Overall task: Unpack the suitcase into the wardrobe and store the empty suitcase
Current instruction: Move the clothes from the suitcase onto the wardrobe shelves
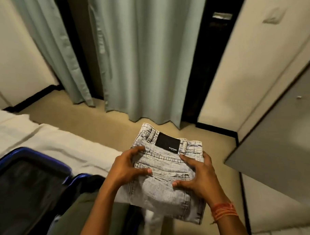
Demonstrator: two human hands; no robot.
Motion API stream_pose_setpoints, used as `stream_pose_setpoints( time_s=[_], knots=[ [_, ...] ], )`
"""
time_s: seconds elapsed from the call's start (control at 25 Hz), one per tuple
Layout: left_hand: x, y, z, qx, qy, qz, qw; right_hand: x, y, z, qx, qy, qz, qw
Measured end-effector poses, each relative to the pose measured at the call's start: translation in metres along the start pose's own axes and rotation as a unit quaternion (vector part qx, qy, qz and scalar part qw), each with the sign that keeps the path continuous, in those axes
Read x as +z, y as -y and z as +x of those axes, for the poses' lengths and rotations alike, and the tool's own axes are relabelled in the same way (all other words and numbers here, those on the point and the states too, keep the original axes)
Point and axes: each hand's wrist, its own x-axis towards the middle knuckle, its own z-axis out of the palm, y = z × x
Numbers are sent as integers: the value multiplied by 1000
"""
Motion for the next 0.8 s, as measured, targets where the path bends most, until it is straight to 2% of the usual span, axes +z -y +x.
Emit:
stream_pose_setpoints(
  time_s=[0.16, 0.32, 0.6, 0.8],
  knots=[
    [79, -81, 8, 83, 80, -10, 993, -89, -50, -54, 41, -117, -29, 992],
    [159, -163, -6, 174, 173, -24, 969, -180, -92, -127, 74, -227, -49, 970],
    [268, -294, -52, 312, 272, -98, 905, -306, -117, -253, 100, -397, -118, 905],
    [327, -374, -75, 346, 355, -190, 847, -371, -130, -321, 111, -482, -145, 857]
  ],
)
